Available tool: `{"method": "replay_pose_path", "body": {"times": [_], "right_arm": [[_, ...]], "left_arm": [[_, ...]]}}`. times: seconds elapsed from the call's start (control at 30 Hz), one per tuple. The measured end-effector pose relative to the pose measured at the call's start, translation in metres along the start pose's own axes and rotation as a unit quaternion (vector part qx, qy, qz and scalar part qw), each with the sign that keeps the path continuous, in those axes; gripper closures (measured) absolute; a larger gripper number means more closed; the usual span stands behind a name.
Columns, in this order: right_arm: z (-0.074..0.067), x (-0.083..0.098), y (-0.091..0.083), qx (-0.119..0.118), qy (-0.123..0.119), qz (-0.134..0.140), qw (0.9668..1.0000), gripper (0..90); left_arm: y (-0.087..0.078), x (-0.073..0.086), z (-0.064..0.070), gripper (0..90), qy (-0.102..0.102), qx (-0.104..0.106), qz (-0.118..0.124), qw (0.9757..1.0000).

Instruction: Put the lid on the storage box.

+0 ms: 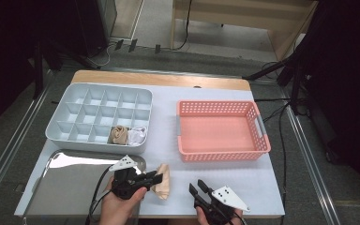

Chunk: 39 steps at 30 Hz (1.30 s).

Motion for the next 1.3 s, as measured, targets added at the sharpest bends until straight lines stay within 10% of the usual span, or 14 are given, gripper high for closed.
{"method": "replay_pose_path", "body": {"times": [0.63,1.3], "right_arm": [[0.027,-0.018,-0.005,0.026,0.004,0.007,0.9996,50.3],[0.114,-0.031,0.002,0.098,0.042,0.034,0.9937,41.1]], "left_arm": [[-0.034,-0.016,-0.027,73.1,0.008,-0.021,0.032,0.9992],[-0.053,-0.022,-0.039,73.1,0.015,-0.038,0.044,0.9982]]}}
Point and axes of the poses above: each handheld gripper's, and its own axes: y roughly forward along the jaws, x roughly out of its underside, z roughly to its right, the point moved 8 cm from there along y, roughly forward along the jaws, and after that the axes turned 12 degrees about z, right-handed, at the moved point
